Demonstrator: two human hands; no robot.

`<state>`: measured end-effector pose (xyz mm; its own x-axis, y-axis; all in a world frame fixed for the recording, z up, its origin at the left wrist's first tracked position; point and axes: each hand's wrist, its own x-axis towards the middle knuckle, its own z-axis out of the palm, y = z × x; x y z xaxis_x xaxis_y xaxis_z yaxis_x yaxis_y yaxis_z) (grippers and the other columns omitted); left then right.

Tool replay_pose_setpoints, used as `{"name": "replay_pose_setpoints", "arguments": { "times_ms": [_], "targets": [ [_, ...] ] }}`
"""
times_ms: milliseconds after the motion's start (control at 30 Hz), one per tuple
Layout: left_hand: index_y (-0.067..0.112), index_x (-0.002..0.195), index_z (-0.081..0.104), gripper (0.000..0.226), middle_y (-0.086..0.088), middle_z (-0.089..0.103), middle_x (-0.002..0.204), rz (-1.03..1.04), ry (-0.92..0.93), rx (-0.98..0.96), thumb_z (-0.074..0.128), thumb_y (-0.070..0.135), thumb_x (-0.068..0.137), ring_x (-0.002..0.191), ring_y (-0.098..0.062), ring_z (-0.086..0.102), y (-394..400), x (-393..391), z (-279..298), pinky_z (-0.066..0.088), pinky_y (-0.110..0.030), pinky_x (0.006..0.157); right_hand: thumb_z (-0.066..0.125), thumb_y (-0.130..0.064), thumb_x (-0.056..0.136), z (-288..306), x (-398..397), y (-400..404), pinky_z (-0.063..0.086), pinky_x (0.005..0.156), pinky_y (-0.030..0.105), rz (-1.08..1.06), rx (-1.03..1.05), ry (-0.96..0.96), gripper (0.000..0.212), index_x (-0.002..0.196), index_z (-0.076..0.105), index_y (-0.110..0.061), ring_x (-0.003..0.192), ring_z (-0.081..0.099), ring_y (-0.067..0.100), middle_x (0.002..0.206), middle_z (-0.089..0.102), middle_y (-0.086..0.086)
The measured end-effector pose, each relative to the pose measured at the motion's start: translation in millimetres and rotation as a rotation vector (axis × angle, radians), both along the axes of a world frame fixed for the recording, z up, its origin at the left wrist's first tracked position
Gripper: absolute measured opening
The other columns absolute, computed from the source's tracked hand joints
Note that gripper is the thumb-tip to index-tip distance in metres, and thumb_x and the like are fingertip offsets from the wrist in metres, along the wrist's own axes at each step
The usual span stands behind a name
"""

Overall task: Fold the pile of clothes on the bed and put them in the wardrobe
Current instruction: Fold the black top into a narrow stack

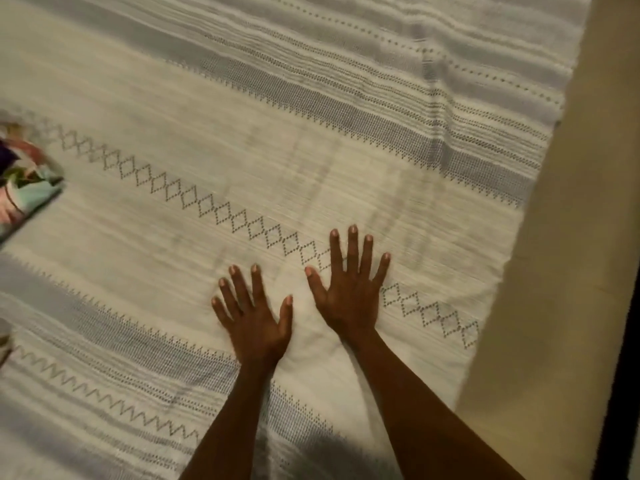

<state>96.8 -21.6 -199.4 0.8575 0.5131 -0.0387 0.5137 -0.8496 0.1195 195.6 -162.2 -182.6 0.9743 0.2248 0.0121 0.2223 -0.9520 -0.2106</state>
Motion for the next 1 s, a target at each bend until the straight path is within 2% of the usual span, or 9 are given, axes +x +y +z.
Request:
{"name": "replay_pose_setpoints", "arguments": {
  "times_ms": [233,433,533,600,667,700,800,900,1000],
  "targets": [
    [0.015,0.158,0.018,0.079,-0.017,0.003,0.165,-0.012,-0.051,0.020,0.039,0.059,0.095,0.152,-0.037,0.001,-3.0,-2.6,-2.8,0.008,-0.061,0.119,0.029,-0.068,0.099,-3.7,-1.3,-5.2,0.011,0.118,0.063,0.019,0.010,0.013,0.076,0.159,0.017,-0.023,0.154,0.005,0.031,0.166,0.009,0.009],
    [0.020,0.159,0.011,0.076,-0.015,0.000,0.166,-0.057,-0.031,0.021,0.033,0.061,0.099,0.153,-0.035,-0.002,-4.4,-5.0,7.6,0.004,-0.058,0.121,0.023,-0.064,0.101,5.3,5.8,-26.1,-0.008,0.121,0.053,0.164,0.096,0.212,0.071,0.160,0.002,-0.030,0.154,-0.009,0.024,0.167,-0.006,0.000],
    [0.021,0.160,0.007,0.075,-0.017,0.001,0.165,-0.031,0.076,-0.035,0.024,0.063,0.100,0.151,-0.041,0.003,-9.5,-10.0,35.1,0.005,-0.059,0.119,0.033,-0.056,0.102,38.1,7.3,-61.1,0.004,0.121,0.050,0.337,0.001,0.266,0.067,0.160,0.013,-0.029,0.154,0.008,0.027,0.167,0.006,0.001],
    [0.015,0.159,0.014,0.072,-0.024,0.011,0.163,-0.007,0.214,-0.125,0.029,0.058,0.102,0.147,-0.047,0.016,-17.0,-7.3,53.8,0.021,-0.062,0.114,0.038,-0.050,0.102,60.6,4.1,-82.2,0.013,0.120,0.050,0.421,-0.094,0.410,0.066,0.159,0.018,-0.026,0.152,0.014,0.028,0.167,0.010,0.002],
    [0.010,0.153,0.027,0.067,-0.026,0.030,0.156,-0.098,0.366,-0.267,0.037,0.052,0.102,0.139,-0.045,0.036,-39.7,-15.4,85.4,0.039,-0.056,0.106,0.038,-0.050,0.102,91.3,-17.0,-109.0,0.023,0.118,0.052,0.453,-0.165,0.570,0.063,0.157,0.021,-0.023,0.151,0.020,0.027,0.166,0.015,0.002],
    [0.011,0.150,0.032,0.063,-0.024,0.038,0.152,-0.151,0.420,-0.371,0.038,0.051,0.102,0.134,-0.041,0.042,-54.8,-26.1,105.0,0.041,-0.051,0.105,0.037,-0.050,0.103,112.5,-33.1,-124.9,0.028,0.115,0.053,0.446,-0.166,0.652,0.063,0.157,0.022,-0.022,0.149,0.024,0.027,0.165,0.020,0.003],
    [0.020,0.152,0.034,0.062,-0.015,0.048,0.148,-0.133,0.507,-0.570,0.036,0.056,0.102,0.133,-0.036,0.046,-103.3,-69.4,162.5,0.039,-0.046,0.107,0.034,-0.052,0.104,164.2,-79.9,-174.5,0.032,0.116,0.045,0.333,-0.050,0.742,0.063,0.158,0.019,-0.025,0.146,0.033,0.025,0.161,0.030,0.004],
    [0.021,0.149,0.040,0.059,-0.013,0.059,0.137,-0.136,0.433,-0.648,0.040,0.055,0.101,0.127,-0.035,0.052,-150.0,-106.7,219.9,0.042,-0.046,0.104,0.036,-0.048,0.106,220.4,-126.7,-229.8,0.028,0.115,0.036,0.198,0.120,0.745,0.061,0.158,0.021,-0.021,0.146,0.032,0.024,0.162,0.029,0.005],
    [0.020,0.141,0.049,0.053,-0.013,0.066,0.125,-0.205,0.390,-0.699,0.044,0.053,0.101,0.119,-0.035,0.057,-198.6,-121.5,274.2,0.046,-0.045,0.101,0.042,-0.046,0.104,261.3,-158.2,-292.9,0.037,0.108,0.035,0.026,0.196,0.685,0.057,0.156,0.030,-0.027,0.138,0.044,0.025,0.157,0.040,0.003]
  ]
}}
